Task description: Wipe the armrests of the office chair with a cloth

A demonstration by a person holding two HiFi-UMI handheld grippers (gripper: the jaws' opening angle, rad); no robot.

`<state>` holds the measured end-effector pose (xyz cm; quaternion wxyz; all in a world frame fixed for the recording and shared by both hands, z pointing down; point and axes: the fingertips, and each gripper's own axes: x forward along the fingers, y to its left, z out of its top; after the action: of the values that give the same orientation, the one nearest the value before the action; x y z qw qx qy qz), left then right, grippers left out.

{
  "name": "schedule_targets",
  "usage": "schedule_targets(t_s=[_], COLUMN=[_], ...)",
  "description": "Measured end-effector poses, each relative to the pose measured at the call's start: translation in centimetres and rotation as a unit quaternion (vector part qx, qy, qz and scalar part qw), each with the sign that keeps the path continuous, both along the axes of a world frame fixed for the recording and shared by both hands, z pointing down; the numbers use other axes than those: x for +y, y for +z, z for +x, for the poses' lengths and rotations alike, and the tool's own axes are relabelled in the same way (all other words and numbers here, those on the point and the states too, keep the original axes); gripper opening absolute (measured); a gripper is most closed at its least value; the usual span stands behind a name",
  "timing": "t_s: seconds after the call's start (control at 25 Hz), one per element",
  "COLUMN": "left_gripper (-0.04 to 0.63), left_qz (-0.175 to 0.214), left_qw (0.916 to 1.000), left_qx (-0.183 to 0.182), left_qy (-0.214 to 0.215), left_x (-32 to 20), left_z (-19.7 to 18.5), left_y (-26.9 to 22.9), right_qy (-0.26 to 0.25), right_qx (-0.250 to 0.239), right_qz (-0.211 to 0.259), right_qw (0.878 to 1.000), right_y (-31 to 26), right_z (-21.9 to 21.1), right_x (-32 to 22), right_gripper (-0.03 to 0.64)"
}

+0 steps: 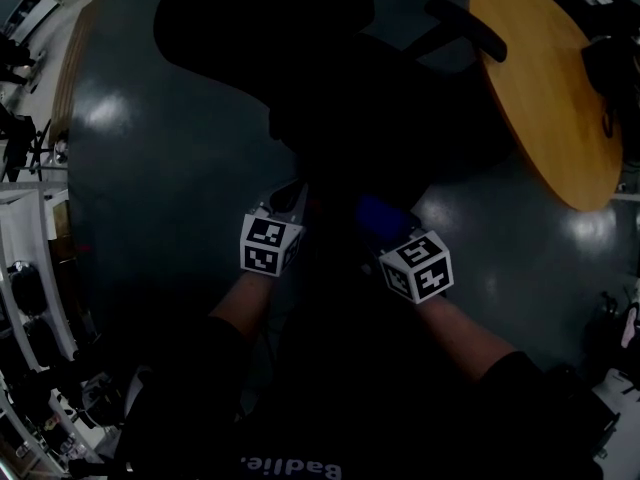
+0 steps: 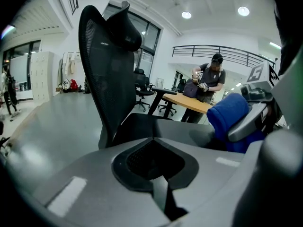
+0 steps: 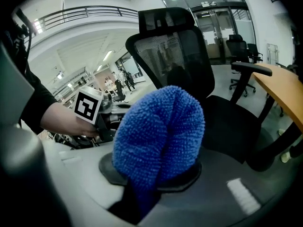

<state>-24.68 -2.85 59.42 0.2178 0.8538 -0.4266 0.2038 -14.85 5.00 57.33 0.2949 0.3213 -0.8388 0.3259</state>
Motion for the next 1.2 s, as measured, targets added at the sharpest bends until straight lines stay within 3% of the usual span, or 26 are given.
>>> schedule_targets(t_s=[0.92,1.2], left_gripper=[0.012,0.012], left_qz=[-0.021,-0.010], left_qw=[0.9998,0.9999], left_qx=[0.005,0.004], left_qy=[0.004,-0.007], left_x=[-0.9,-0.3], left_z=[0.2,-0.2], left_y=[2.0,0.7], right_qy=[-0.074,-0.101], right_qx=[0.001,0.003], right_qz=[0.021,0.061], right_qw=[0.997,0.993], right_y=[0.0,-3.1], right_z=[-9.8,-8.5], right_x=[-8.3,-8.8], right_gripper=[0.109,0.110])
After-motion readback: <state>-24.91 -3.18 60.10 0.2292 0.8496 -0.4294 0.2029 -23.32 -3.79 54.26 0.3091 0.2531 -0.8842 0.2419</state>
